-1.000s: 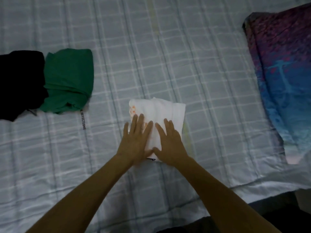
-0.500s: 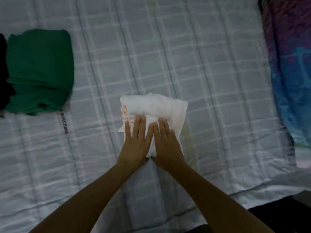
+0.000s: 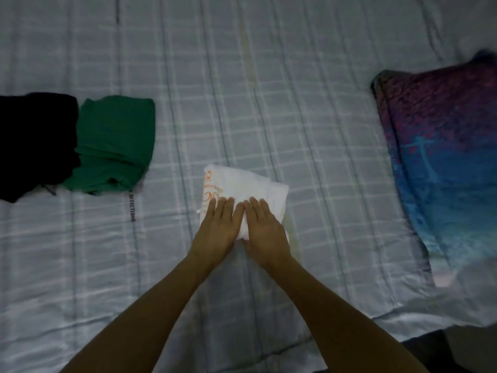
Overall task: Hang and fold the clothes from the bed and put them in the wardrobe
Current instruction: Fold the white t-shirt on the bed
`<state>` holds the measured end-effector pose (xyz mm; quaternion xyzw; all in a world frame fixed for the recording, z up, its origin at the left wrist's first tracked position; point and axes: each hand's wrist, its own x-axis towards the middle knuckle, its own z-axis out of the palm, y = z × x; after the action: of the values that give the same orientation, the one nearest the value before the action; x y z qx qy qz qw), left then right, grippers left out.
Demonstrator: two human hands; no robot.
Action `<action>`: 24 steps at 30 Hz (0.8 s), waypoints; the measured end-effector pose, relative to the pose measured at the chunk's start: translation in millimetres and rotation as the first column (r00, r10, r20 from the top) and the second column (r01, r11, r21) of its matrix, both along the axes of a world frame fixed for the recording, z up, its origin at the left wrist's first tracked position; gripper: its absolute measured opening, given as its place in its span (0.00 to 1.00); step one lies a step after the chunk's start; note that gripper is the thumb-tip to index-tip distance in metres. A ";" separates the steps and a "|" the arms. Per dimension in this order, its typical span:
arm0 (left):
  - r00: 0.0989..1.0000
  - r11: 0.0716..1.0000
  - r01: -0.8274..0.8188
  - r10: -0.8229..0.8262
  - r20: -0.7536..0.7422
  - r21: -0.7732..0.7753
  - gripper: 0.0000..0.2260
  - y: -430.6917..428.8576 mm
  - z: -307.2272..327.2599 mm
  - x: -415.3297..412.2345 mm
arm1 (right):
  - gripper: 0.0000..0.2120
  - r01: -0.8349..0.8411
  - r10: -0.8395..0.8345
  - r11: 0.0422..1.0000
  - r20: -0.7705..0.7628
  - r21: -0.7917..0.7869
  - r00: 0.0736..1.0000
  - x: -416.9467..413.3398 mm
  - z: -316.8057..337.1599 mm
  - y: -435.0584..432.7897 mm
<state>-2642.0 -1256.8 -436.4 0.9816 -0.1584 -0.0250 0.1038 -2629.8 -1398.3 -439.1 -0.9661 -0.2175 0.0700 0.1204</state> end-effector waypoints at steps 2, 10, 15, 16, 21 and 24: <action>0.999 1.000 -0.025 0.026 0.029 -0.007 0.34 8.6 27.3 -0.2 | 0.36 -0.033 0.034 0.999 0.067 -0.003 0.997 3.9 31.4 9.9; 0.955 0.978 -0.207 0.200 0.218 0.006 0.40 52.4 140.0 -21.6 | 0.40 -0.215 0.201 0.976 0.264 0.023 0.943 5.2 151.7 55.9; 0.887 0.932 -0.360 0.330 0.323 0.035 0.37 90.6 215.5 -57.4 | 0.36 -0.371 0.317 0.926 0.393 0.069 0.864 -12.1 228.7 100.0; 0.870 0.919 -0.393 0.356 0.340 0.043 0.37 98.0 231.1 -67.5 | 0.36 -0.404 0.339 0.912 0.424 0.072 0.840 -17.9 243.2 108.4; 0.751 0.790 -0.604 0.521 0.406 0.103 0.34 131.6 307.9 -139.9 | 0.38 -0.572 0.456 0.817 0.528 0.072 0.717 -61.3 308.2 159.7; 0.668 0.694 -0.707 0.594 0.448 0.135 0.35 154.6 346.9 -190.8 | 0.38 -0.669 0.524 0.739 0.552 0.084 0.648 -98.6 343.1 195.4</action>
<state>-2832.8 -1102.2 -89.5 0.9618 0.1958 0.1761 -0.0747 -2728.4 -1202.9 -96.0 -0.7949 -0.5570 -0.1745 0.1658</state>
